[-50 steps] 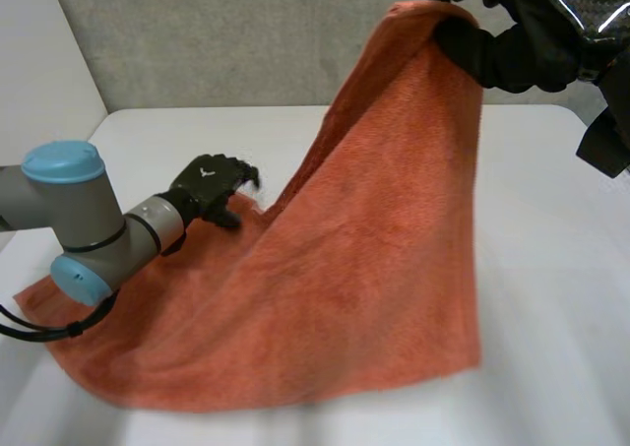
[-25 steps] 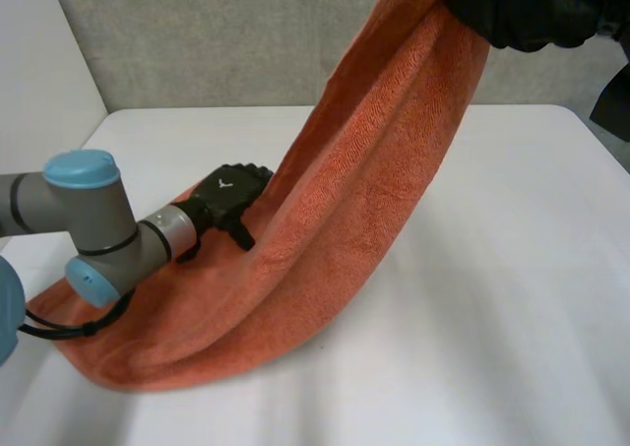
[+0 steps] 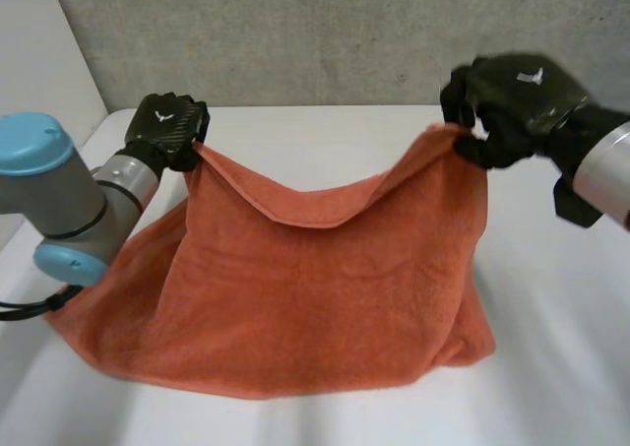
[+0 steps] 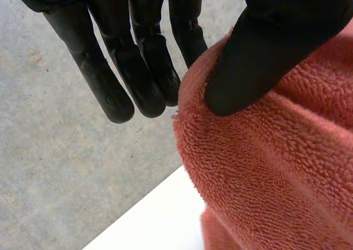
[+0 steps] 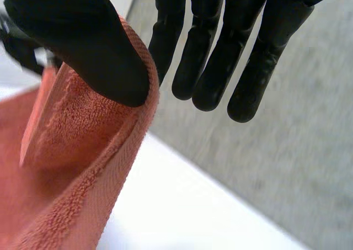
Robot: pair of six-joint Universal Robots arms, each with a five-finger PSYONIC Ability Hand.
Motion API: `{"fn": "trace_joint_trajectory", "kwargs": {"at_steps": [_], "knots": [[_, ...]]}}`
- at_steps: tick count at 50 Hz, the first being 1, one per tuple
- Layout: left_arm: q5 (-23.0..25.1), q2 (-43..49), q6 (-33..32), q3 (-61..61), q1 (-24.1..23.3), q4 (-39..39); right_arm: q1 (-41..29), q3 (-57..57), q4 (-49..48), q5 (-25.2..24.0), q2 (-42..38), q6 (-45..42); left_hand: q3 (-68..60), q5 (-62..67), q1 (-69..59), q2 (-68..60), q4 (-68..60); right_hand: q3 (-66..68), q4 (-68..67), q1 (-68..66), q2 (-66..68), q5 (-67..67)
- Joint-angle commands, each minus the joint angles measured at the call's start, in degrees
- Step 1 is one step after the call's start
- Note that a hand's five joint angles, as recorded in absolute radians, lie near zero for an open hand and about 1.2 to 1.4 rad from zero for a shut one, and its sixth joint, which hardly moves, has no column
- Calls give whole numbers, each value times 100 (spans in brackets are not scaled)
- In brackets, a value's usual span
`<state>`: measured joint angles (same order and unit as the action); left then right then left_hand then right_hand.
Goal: Fold the laundry
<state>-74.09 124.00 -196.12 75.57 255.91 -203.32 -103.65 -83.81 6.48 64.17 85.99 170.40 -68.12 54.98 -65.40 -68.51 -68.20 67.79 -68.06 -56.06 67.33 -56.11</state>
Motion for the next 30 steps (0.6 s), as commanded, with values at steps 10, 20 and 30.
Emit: {"fn": "trace_joint_trajectory", "kwargs": {"at_steps": [10, 20, 30], "knots": [[-1265, -112, -805, -2546, 134, -427, -411, 2624, -2482, 2187, -1646, -226, -1188, 1502, -1460, -1149, -1180, 1221, -1194, -2394, 1267, -1389], [-1372, -1430, -814, -1653, 38, -1289, -446, 2168, -3760, 2285, -1111, -86, -1188, 1502, -1460, -1149, -1180, 1221, -1194, -2394, 1267, -1389], [-1328, -1871, -858, 955, -94, -1149, -367, 843, -2707, 1556, -1093, -112, -1188, 1502, -1460, -1149, -1180, 1221, -1194, -2394, 1267, -1389]]}}
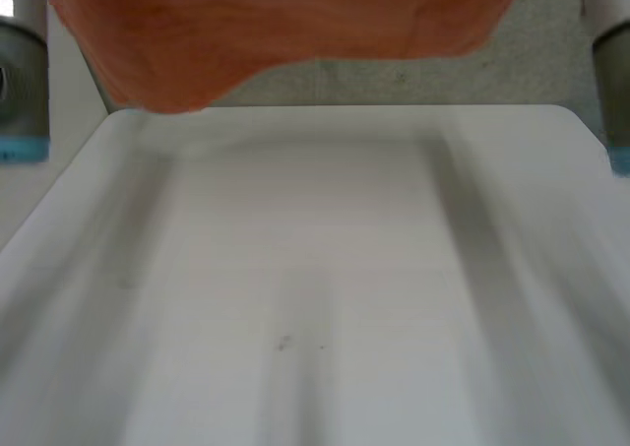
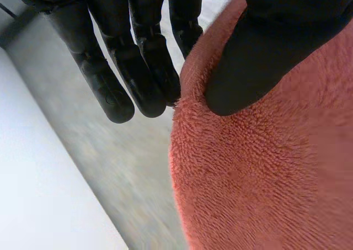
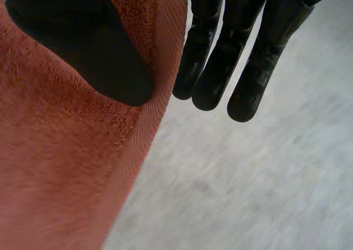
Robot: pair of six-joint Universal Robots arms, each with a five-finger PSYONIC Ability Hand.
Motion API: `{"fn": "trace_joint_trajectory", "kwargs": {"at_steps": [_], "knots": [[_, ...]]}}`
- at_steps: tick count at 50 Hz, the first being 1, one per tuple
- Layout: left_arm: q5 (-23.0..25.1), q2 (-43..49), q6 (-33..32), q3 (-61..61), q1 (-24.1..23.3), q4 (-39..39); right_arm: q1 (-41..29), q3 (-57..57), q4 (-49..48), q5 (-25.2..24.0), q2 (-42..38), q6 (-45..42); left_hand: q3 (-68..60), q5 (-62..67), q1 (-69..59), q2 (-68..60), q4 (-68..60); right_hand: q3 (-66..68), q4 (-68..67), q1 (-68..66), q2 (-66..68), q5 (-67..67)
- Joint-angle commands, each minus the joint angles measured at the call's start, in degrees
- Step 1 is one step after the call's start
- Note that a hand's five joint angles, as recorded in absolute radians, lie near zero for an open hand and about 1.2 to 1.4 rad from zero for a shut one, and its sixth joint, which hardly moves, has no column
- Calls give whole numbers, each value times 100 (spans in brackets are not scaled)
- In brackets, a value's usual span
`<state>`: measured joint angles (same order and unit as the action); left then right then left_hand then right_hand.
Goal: Fold the laundry
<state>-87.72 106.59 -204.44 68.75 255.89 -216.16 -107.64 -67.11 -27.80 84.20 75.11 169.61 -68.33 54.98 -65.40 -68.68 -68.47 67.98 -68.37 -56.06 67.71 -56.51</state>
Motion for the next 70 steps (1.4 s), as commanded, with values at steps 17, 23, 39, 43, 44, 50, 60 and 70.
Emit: {"fn": "trace_joint_trajectory", "kwargs": {"at_steps": [17, 23, 39, 43, 44, 50, 60, 70], "knots": [[-26, 539, -26, 3935, -584, 1531, 735, -2807, 1461, -519, -198, -235, -1167, 1502, -1460, -1132, -1153, 1202, -1163, -2394, 1229, -1349], [-35, 285, 0, 3918, -874, 2524, 1016, -2930, 1461, -562, -189, -279, 132, 202, -161, 167, 147, 1202, -1163, -2394, 1229, -1349], [97, 82, -43, 2872, 21, 2843, 1113, -3106, 1128, -598, -295, -279, 3827, -3492, 3534, 3861, 3841, 1202, -1163, -2394, 1229, -1349], [422, 117, -183, 2766, 382, 2895, 1148, -3168, 1075, -598, -321, -279, 3826, -3492, 3533, 3861, 3841, 1202, -1163, -2394, 1229, -1349], [588, 143, -323, 2775, 513, 2930, 1148, -3168, 1075, -598, -321, -279, 3810, -3475, 3517, 3845, 3824, 1202, -1163, -2394, 1229, -1349], [923, 126, -746, 3178, 979, 3088, 1148, -3168, 1057, -563, -391, -279, 3776, -3442, 3483, 3811, 3791, 1202, -1163, -2394, 1229, -1349], [985, 90, -791, 3733, 1366, 3115, 1157, -3089, 1031, -396, -620, -262, 3810, -3475, 3517, 3844, 3824, 1202, -1163, -2394, 1229, -1349], [1055, 90, -799, 4084, 1604, 3106, 1131, -2939, 1057, -44, -857, -262, 3709, -3374, 3416, 3743, 3723, 1202, -1163, -2394, 1229, -1349]]}}
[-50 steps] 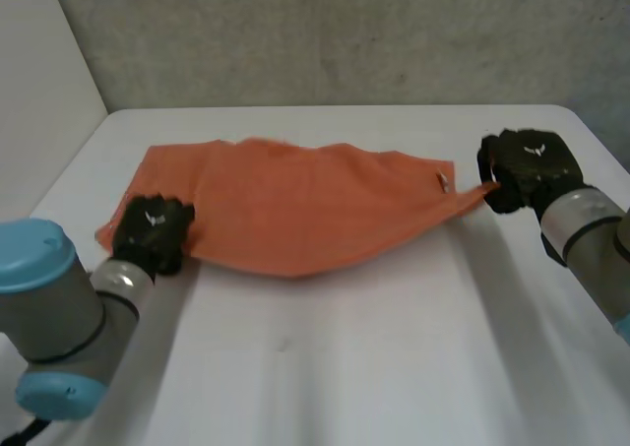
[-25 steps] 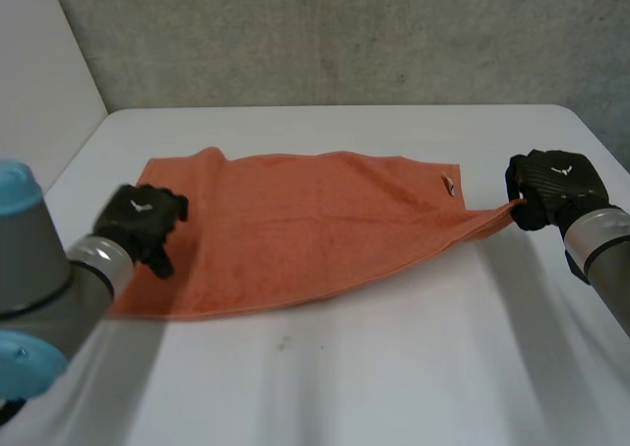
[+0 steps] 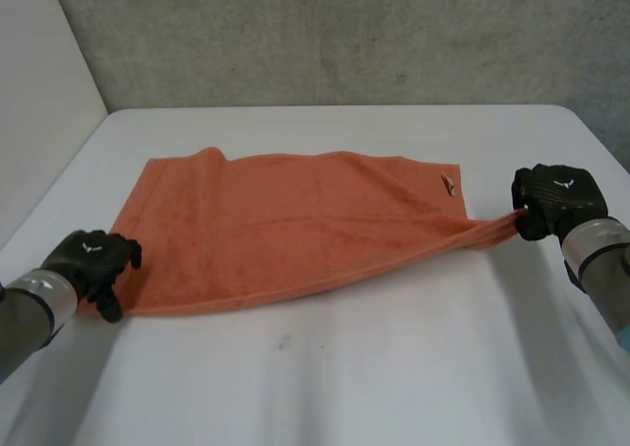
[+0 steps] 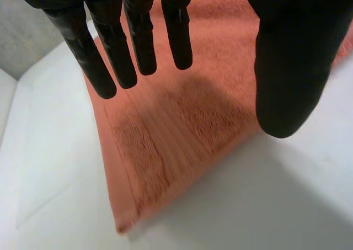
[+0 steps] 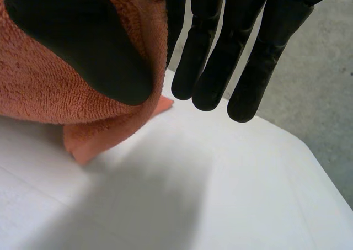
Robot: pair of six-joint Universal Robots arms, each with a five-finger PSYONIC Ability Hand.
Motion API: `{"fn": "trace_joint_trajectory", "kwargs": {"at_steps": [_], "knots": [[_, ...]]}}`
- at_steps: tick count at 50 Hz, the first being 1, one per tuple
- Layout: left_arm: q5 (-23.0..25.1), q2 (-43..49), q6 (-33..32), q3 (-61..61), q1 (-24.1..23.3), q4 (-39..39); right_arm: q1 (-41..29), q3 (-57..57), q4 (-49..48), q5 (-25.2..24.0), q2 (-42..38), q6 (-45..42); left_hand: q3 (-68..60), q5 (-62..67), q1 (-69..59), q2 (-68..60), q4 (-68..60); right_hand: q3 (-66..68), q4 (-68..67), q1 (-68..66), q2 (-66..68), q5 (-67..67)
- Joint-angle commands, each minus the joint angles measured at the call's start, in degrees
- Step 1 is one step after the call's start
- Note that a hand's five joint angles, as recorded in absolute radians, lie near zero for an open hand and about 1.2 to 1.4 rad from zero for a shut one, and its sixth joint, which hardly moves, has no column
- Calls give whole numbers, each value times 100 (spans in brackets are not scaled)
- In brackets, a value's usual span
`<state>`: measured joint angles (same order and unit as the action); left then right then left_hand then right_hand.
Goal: Fold the laundry
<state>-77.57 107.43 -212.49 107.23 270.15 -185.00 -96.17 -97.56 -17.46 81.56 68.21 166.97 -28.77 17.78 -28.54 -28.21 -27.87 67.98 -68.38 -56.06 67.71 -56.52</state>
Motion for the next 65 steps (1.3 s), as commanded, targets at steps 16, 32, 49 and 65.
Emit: {"fn": "trace_joint_trajectory", "kwargs": {"at_steps": [16, 32, 49, 65], "knots": [[75, 155, 14, 316, 232, -326, -16, 105, -3, 220, -176, 38, -768, 868, -791, -824, -858, 1202, -1162, -2394, 1229, -1348], [93, 305, 85, 228, 293, -1161, -25, 105, 15, 247, -177, 3, -5123, 5222, -5146, -5179, -5213, 1202, -1162, -2394, 1229, -1348], [796, 314, 85, 342, 434, -994, -42, 88, 24, 247, -177, 3, -1879, 1978, -1902, -1935, -1969, 1202, -1162, -2394, 1229, -1348], [805, 296, 58, 369, 618, -730, -25, 114, -3, 247, -185, -6, -1862, 1961, -1885, -1918, -1952, 1202, -1162, -2394, 1229, -1348]]}}
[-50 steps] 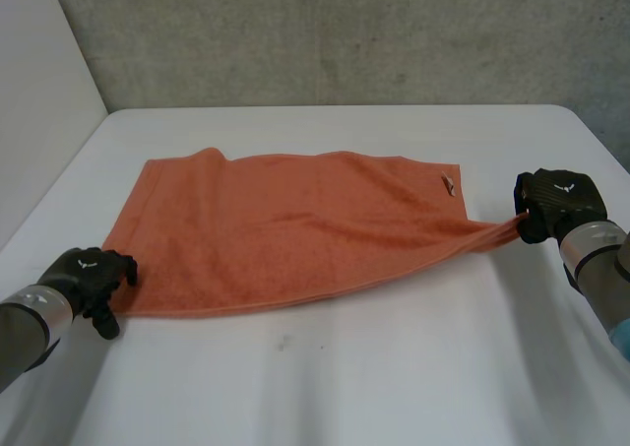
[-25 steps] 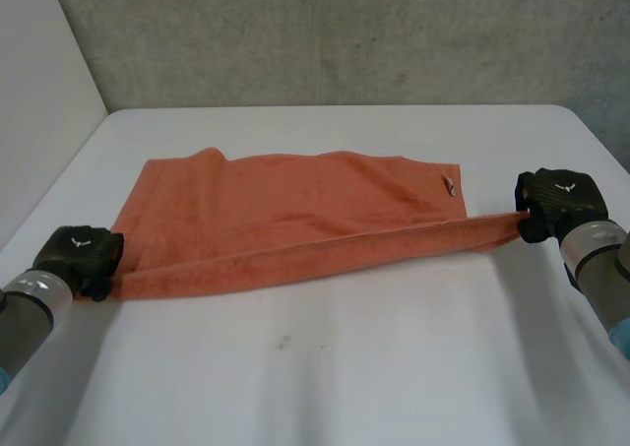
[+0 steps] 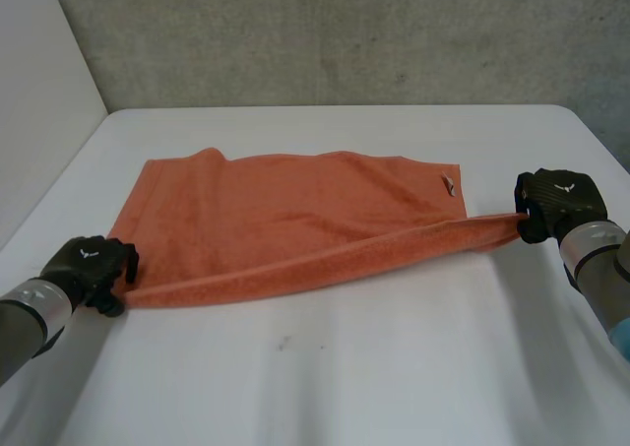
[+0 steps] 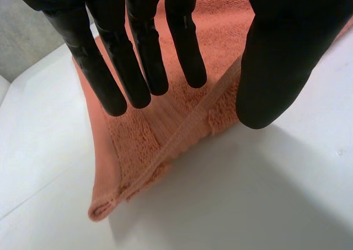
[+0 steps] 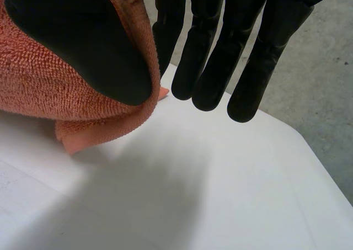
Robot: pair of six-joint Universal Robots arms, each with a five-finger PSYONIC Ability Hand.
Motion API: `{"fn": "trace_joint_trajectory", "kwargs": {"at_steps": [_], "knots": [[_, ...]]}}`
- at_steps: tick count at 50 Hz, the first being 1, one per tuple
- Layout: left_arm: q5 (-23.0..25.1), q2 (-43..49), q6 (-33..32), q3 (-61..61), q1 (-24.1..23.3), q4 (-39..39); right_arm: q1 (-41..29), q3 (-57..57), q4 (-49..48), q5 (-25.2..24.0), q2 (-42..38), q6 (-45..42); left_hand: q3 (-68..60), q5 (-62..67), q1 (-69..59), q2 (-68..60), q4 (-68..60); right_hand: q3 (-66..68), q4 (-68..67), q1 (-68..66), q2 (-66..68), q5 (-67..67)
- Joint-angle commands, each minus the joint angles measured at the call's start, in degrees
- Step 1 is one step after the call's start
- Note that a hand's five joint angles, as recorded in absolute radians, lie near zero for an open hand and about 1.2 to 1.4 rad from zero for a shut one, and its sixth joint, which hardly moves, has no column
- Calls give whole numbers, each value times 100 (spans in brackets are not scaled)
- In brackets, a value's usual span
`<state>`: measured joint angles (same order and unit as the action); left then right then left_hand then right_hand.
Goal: Fold the laundry
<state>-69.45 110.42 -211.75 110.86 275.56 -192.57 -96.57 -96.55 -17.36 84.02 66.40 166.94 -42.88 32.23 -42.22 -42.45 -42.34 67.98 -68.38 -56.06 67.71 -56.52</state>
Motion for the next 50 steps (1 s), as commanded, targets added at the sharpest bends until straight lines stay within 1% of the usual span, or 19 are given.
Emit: {"fn": "trace_joint_trajectory", "kwargs": {"at_steps": [1, 4, 7, 8, 9, 10, 11, 18, 20, 23, 24, 27, 28, 30, 32, 36, 40, 44, 50], "knots": [[-7, -3, -15, 6, 85, 26, 15, 13, -13, 0, -13, -4, -467, 533, -534, -511, -522, 1202, -1162, -2394, 1229, -1348], [-7, 15, -24, 6, 103, 26, 24, 22, -13, 9, -21, -4, -501, 567, -567, -545, -555, 1202, -1162, -2394, 1229, -1348], [-7, 102, -24, 6, 112, 17, 24, 22, -13, 9, -22, -4, -1070, 1136, -1137, -1114, -1125, 1202, -1162, -2394, 1229, -1348], [-7, 120, -24, 6, 112, 9, 32, 22, -13, 9, -22, -4, -1456, 1522, -1522, -1500, -1510, 1202, -1162, -2394, 1229, -1348], [2, 155, -24, -3, 112, -44, 33, 22, -13, 9, -22, -4, -2659, 2724, -2725, -2703, -2713, 1202, -1162, -2394, 1229, -1348], [10, 155, -15, -3, 120, -62, 33, 22, -13, 9, -22, -4, -3470, 3536, -3536, -3514, -3525, 1202, -1162, -2394, 1229, -1348], [19, 155, -15, -20, 121, -71, 33, 22, -13, 9, -13, -4, -3709, 3775, -3776, -3753, -3764, 1202, -1162, -2394, 1229, -1348], [-7, 41, 20, -117, 59, -281, 41, 48, 49, 9, 110, 5, -3712, 3777, -3778, -3755, -3766, 1202, -1162, -2394, 1229, -1348], [-16, -73, 29, -126, 42, -282, 41, 92, 136, 9, 311, -12, -3712, 3777, -3778, -3755, -3766, 1202, -1162, -2394, 1229, -1348], [-16, -546, 38, -117, 33, -229, 41, 101, 452, -34, 671, -118, -3712, 3777, -3778, -3755, -3766, 1202, -1162, -2394, 1229, -1348], [-16, -696, 38, -108, 33, -229, 50, 136, 758, -70, 908, -283, -3712, 3777, -3778, -3755, -3766, 1202, -1162, -2394, 1229, -1348], [-16, -1363, 47, -47, 33, -97, 76, 258, 1269, -105, 1208, -635, -3712, 3777, -3778, -3755, -3766, 1202, -1162, -2394, 1229, -1348], [-16, -1531, 55, -38, 41, -27, 155, 337, 1619, -105, 1383, -898, -3712, 3777, -3778, -3755, -3766, 1202, -1162, -2394, 1229, -1348], [-7, -1847, 64, -29, 59, 157, 261, 391, 1946, -105, 1542, -1154, -3712, 3777, -3778, -3755, -3766, 1202, -1162, -2394, 1229, -1348], [2, -2243, 55, -20, 103, 508, 418, 435, 2375, -114, 1744, -1496, -3712, 3777, -3778, -3755, -3766, 1202, -1162, -2394, 1229, -1348], [2, -2779, 47, 6, 112, 1176, 507, 452, 2851, -114, 1955, -1927, -3712, 3777, -3778, -3755, -3766, 1202, -1162, -2394, 1229, -1348], [45, -3218, 29, 129, 156, 1747, 516, 417, 3089, -105, 2167, -2095, -3712, 3777, -3778, -3755, -3766, 1202, -1162, -2394, 1229, -1348], [54, -3351, 20, 261, 173, 1793, 516, 338, 3143, -123, 2272, -2113, -3712, 3777, -3778, -3755, -3766, 1202, -1162, -2394, 1229, -1348], [116, -3203, 3, 358, 173, 1626, 534, 224, 3064, -219, 2246, -2122, -3712, 3777, -3778, -3755, -3766, 1202, -1162, -2394, 1229, -1348]]}}
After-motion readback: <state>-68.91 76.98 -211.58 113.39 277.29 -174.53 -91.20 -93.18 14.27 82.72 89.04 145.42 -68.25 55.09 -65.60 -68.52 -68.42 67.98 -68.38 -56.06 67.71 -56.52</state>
